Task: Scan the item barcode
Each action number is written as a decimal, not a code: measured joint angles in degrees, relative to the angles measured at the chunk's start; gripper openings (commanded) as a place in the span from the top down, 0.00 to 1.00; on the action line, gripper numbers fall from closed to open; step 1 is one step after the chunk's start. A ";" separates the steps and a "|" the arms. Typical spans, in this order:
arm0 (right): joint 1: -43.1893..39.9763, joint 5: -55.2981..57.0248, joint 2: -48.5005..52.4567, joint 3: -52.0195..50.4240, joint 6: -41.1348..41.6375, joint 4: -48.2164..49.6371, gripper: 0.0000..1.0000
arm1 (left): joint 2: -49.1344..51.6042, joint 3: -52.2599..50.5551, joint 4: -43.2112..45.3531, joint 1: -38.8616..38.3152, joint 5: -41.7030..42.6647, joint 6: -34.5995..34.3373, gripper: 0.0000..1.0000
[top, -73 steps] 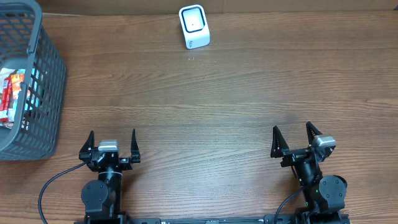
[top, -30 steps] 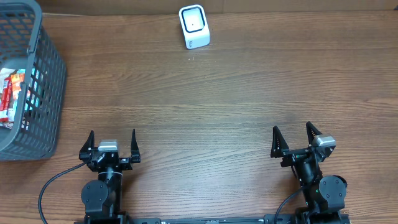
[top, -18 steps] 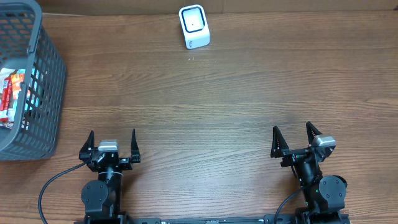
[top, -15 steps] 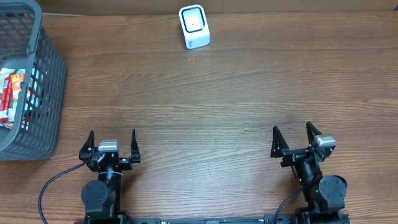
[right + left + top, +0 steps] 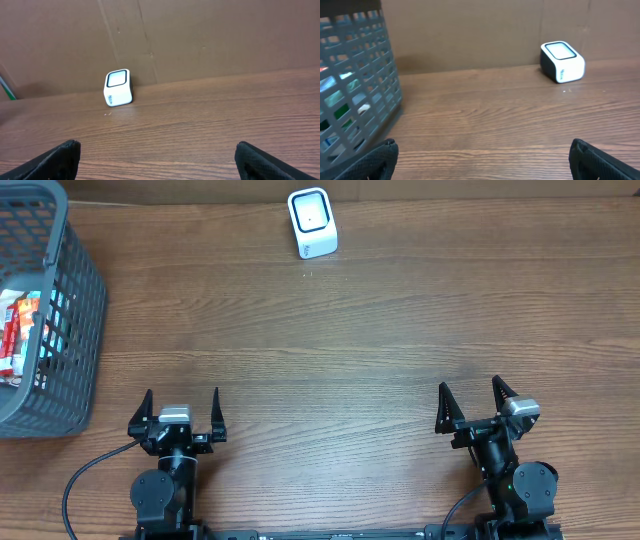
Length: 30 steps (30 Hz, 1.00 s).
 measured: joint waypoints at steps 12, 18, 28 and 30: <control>0.00 0.02 0.00 0.00 0.02 -0.02 0.00 | 0.00 5.84 5.86 0.00 5.42 -0.02 0.01; 0.00 -0.02 0.00 0.00 0.00 0.00 0.00 | 0.28 20.39 9.20 0.00 5.29 0.46 0.00; 0.00 -0.02 0.00 0.00 0.00 0.00 0.00 | 14.51 50.51 9.90 0.00 4.63 8.00 0.00; 0.00 0.00 0.00 0.00 0.02 0.02 0.00 | 18.40 56.26 9.31 0.00 4.20 9.07 0.00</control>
